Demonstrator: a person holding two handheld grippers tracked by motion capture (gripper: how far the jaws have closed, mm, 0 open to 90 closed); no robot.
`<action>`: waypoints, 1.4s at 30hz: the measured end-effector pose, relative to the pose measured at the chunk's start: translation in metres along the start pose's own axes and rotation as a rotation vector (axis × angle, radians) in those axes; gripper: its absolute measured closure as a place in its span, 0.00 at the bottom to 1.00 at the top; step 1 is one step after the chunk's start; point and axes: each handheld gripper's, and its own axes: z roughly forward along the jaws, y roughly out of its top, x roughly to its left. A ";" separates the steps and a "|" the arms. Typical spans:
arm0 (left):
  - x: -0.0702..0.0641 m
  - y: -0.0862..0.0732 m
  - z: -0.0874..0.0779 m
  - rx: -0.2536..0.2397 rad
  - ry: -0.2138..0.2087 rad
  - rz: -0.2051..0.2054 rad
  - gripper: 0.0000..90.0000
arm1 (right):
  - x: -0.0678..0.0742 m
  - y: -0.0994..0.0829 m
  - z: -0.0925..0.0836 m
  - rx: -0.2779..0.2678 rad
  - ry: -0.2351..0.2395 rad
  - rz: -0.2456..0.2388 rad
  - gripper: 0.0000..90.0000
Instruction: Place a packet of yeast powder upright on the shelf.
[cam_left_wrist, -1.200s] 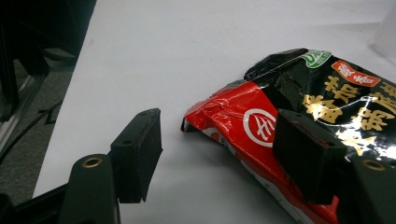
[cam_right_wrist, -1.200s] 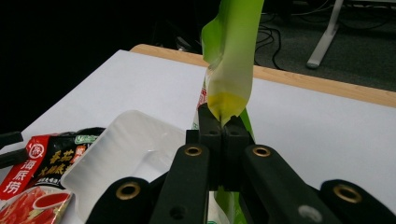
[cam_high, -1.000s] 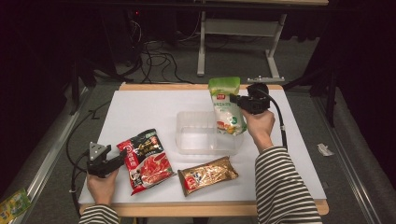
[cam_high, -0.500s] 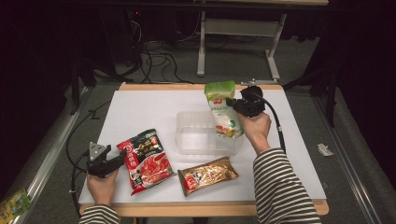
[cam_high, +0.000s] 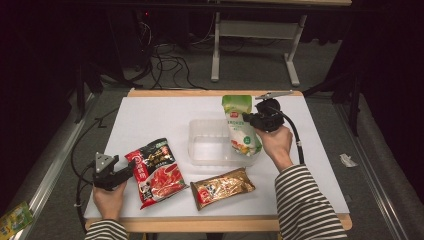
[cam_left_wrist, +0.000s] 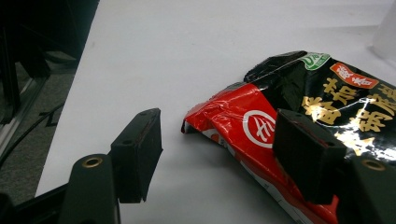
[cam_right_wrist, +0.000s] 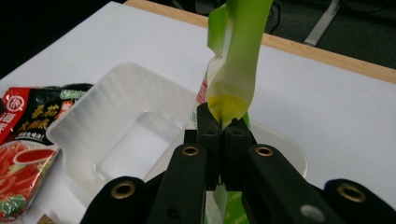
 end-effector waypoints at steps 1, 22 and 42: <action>0.000 0.000 0.000 0.001 0.000 -0.002 0.37 | 0.001 -0.002 0.000 0.004 -0.003 -0.004 0.99; 0.000 0.000 0.000 0.003 0.002 0.000 0.37 | -0.007 -0.015 -0.013 0.093 0.016 -0.008 0.98; -0.001 0.000 0.001 0.007 0.005 0.002 0.37 | -0.011 -0.011 0.024 0.288 0.011 -0.022 0.92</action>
